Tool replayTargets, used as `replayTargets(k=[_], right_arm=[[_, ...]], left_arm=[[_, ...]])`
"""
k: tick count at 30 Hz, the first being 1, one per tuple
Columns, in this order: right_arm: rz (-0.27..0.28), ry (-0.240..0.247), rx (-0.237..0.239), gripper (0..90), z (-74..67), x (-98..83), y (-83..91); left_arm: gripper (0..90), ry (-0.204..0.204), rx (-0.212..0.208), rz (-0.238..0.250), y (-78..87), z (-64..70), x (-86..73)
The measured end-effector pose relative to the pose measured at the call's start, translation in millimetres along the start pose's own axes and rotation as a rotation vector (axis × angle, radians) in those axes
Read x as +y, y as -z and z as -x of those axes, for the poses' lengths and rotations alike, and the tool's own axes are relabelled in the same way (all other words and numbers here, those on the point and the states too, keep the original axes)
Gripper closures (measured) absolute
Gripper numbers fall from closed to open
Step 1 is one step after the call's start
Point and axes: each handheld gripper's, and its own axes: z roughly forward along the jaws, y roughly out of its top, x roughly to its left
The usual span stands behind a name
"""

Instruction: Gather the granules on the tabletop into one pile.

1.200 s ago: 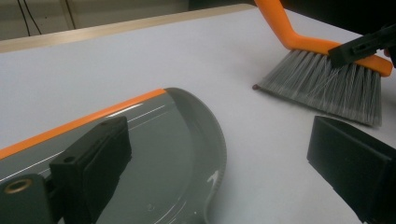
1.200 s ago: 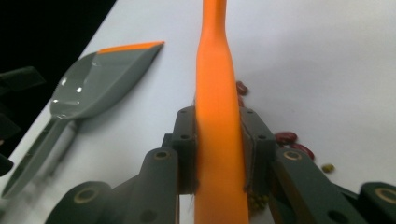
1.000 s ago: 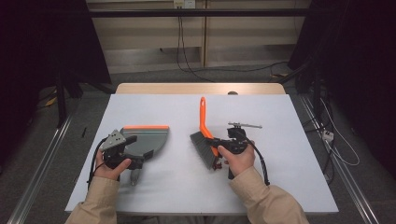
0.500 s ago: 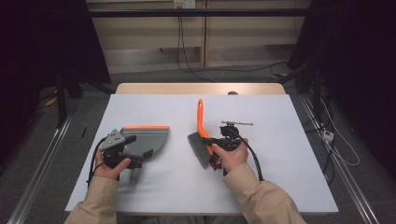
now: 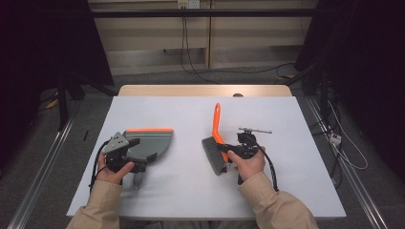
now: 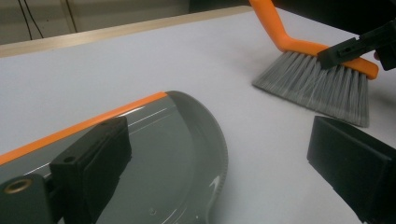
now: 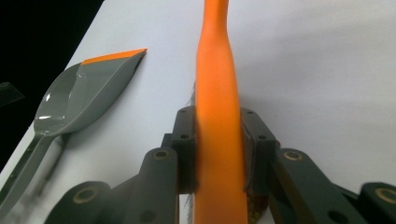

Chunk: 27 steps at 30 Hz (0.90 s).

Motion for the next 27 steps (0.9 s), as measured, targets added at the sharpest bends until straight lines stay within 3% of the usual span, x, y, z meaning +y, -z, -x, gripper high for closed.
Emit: replayTargets(k=[7,12,15,17,23,27], right_arm=[[0.014,-0.017,0.013,71.2,2.8,-0.3,4.7],[0.032,-0.042,0.066,71.3,-2.9,6.1,6.1],[0.054,-0.029,0.098,71.3,-9.7,14.1,10.2],[0.074,0.002,0.110,71.3,-13.5,21.1,12.7],[0.154,0.178,0.100,71.3,-14.1,44.6,16.4],[0.156,0.296,0.094,71.3,-10.2,57.3,12.1]], left_arm=[[6.2,-0.001,-0.002,-0.002,-0.9,0.8,0.5],[6.2,-0.002,0.001,-0.005,-2.1,0.2,0.1],[6.2,0.000,0.001,-0.005,-2.1,-0.2,0.2],[6.2,0.000,-0.002,0.000,-1.9,-0.2,0.2],[6.2,0.007,0.001,0.004,-0.7,-0.9,0.5],[6.2,0.005,-0.002,0.005,-0.5,-0.9,0.7]])
